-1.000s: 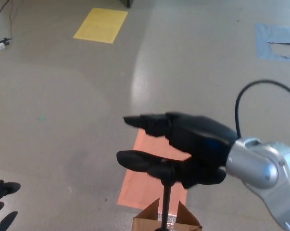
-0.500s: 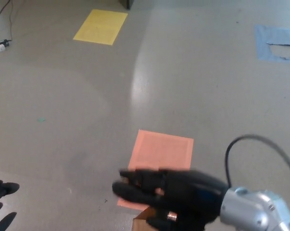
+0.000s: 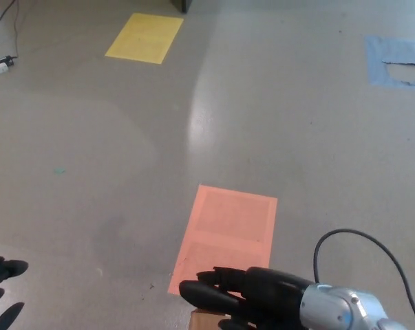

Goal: An air pump is kept on top of a storage box on the floor and the robot uses its right hand to press down on the handle of the pump to compress it

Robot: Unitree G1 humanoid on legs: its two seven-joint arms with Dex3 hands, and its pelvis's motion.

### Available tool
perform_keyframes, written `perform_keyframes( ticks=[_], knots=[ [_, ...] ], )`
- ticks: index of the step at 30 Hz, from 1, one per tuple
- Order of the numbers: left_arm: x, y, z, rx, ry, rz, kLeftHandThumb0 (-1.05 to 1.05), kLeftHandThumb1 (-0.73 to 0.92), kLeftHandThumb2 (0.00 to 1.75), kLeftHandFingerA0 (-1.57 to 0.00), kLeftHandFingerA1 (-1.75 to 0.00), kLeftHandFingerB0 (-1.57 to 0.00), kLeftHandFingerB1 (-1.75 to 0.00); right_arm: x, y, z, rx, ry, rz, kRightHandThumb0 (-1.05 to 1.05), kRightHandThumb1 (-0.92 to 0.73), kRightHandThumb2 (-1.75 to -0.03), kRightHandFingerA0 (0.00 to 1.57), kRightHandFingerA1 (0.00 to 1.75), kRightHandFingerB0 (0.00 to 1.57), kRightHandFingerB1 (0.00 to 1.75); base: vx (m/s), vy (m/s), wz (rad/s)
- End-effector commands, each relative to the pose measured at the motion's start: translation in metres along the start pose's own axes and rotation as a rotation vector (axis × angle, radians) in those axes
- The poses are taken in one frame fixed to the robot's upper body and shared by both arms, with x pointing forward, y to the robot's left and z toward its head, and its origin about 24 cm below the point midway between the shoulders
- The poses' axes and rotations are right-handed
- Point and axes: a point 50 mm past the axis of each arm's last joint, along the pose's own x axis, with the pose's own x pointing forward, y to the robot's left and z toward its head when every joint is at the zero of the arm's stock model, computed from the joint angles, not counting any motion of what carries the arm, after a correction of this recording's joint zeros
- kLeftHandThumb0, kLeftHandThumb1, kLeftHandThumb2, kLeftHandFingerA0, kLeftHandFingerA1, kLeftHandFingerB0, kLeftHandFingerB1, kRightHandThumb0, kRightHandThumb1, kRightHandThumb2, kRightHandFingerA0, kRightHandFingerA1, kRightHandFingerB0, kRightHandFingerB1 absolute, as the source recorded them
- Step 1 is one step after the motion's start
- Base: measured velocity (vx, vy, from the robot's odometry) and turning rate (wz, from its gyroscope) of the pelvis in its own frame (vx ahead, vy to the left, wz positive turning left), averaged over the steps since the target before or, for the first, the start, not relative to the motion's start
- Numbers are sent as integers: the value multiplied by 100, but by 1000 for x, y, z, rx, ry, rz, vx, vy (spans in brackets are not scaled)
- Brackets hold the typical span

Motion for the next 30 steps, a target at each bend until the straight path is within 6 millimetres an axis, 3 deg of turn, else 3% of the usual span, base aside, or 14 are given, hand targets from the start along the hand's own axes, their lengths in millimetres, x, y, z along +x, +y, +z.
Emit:
perform_keyframes(
  ticks=[1,7,9,11,15,16,17,18,19,20,21,27,30],
  knots=[
    [-1,7,-1,17,13,26,-32,62,111,0,-48,0,-46,28,18,-55,47,220,-144,-94,-73,-108,8,20,8,19,0,0,0],
    [-1,7,0,37,12,17,-32,61,112,0,-48,0,-46,30,21,-68,88,264,-247,-90,-72,-107,8,24,7,16,0,0,0],
    [-1,7,2,39,6,21,-32,62,112,0,-48,0,-46,31,21,-70,87,287,-266,-79,-64,-105,2,37,2,26,0,0,0],
    [-1,8,2,46,9,25,-32,62,112,0,-48,0,-46,32,22,-70,98,304,-266,-89,-69,-105,9,34,8,21,0,0,0],
    [-1,3,-1,53,21,12,-31,63,112,0,-48,0,-46,33,40,-77,103,370,-228,-90,-70,-105,9,30,9,25,0,0,0],
    [-2,1,-3,55,25,6,-31,63,112,0,-48,0,-46,32,44,-78,103,381,-220,-83,-82,-66,11,26,9,24,0,0,0],
    [-4,-4,-7,61,32,-5,-31,63,112,0,-48,0,-46,31,53,-81,108,398,-202,-89,-69,-82,10,28,7,23,0,0,0],
    [-4,-5,-8,63,34,-7,-31,63,112,0,-48,0,-46,31,55,-81,110,402,-196,-89,-69,-82,10,28,7,23,0,0,0],
    [-5,-6,-11,76,43,-8,-32,62,112,0,-48,0,-46,31,61,-82,112,409,-182,-84,-82,-66,11,25,9,24,0,0,0],
    [-6,-8,-13,90,51,-8,-32,62,112,0,-48,0,-46,30,66,-82,110,412,-174,-84,-82,-66,11,25,9,24,0,0,0],
    [-7,-8,-14,91,56,-8,-32,62,112,0,-48,0,-46,31,69,-82,113,414,-167,-89,-67,-103,9,33,9,27,0,0,0],
    [-23,-24,-38,90,92,-49,-31,63,112,-1,-48,0,-46,24,108,-85,119,438,-101,-90,-68,-105,9,30,9,24,0,0,0],
    [-26,-30,-43,97,93,-60,-31,64,113,0,-48,0,-46,22,118,-87,129,458,-80,-89,-68,-103,9,31,9,23,0,0,0]
  ],
)
